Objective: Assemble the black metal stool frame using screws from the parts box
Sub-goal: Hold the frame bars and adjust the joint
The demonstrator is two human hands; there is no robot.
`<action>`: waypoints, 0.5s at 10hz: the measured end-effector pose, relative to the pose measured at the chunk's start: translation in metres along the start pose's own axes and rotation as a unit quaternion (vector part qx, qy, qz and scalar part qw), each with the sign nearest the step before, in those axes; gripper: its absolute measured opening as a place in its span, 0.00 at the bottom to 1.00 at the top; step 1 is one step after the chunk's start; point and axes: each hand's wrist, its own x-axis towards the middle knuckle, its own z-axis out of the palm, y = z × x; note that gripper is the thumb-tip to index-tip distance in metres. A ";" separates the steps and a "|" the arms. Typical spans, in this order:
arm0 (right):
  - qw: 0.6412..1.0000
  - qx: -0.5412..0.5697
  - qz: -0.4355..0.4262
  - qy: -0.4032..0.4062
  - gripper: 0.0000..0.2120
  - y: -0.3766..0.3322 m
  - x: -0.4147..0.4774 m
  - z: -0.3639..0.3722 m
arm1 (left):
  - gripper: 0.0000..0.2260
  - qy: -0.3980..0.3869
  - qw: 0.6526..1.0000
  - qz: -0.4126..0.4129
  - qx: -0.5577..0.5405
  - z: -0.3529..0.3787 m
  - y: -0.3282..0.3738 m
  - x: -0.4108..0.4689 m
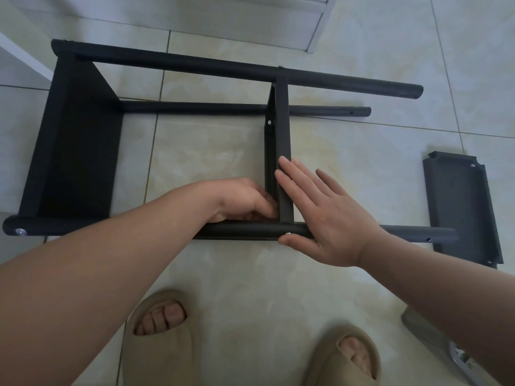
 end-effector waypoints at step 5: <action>1.000 -0.005 -0.001 -0.005 0.45 0.000 0.000 -0.001 | 0.08 -0.030 0.999 -0.021 -0.040 -0.002 -0.003 0.006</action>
